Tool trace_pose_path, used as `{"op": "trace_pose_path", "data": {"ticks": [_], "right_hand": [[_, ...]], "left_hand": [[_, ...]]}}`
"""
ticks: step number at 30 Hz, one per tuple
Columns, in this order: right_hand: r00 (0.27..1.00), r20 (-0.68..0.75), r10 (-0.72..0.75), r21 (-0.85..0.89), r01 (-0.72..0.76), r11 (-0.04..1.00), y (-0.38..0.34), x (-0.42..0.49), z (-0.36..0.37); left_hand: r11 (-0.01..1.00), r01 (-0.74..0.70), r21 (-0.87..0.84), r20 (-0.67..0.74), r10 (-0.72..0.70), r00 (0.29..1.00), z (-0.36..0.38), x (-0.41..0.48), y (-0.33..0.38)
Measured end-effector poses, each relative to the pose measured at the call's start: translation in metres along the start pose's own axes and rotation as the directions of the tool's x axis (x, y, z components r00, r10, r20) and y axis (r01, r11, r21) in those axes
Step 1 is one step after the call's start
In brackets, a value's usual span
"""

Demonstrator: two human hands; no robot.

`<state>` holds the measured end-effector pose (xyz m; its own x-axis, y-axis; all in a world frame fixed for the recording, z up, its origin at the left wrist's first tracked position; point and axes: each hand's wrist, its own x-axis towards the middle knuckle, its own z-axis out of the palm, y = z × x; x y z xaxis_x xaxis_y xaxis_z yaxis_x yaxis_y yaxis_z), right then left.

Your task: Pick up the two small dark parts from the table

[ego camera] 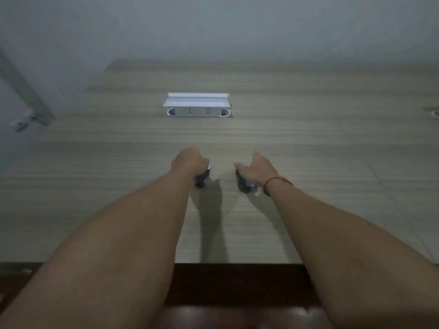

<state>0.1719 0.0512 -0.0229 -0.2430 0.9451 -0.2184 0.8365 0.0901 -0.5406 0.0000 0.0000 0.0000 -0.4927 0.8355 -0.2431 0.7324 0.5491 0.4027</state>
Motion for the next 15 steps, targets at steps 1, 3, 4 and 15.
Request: {"op": "trace_pose_path", "data": {"ticks": [1,3,4,15], "right_hand": [[0.999,0.015,0.033,-0.017,-0.032,0.999,0.006,-0.002,0.01],[0.998,0.012,0.054,-0.024,-0.053,0.998,0.019,-0.001,0.03],[0.999,0.0,0.053,-0.031,-0.053,0.998,0.025,-0.002,0.038],[0.887,-0.456,-0.072,-0.051,0.054,0.997,0.057,0.008,0.096]], "left_hand": [[1.0,0.022,0.001,0.003,-0.022,1.0,0.011,0.0,-0.005],[0.998,0.056,-0.026,-0.03,-0.057,0.998,0.034,0.002,-0.017],[0.996,0.078,-0.036,-0.049,-0.079,0.996,0.044,0.003,-0.024],[0.993,0.084,-0.078,-0.405,-0.109,0.908,0.109,0.013,-0.048]]}}
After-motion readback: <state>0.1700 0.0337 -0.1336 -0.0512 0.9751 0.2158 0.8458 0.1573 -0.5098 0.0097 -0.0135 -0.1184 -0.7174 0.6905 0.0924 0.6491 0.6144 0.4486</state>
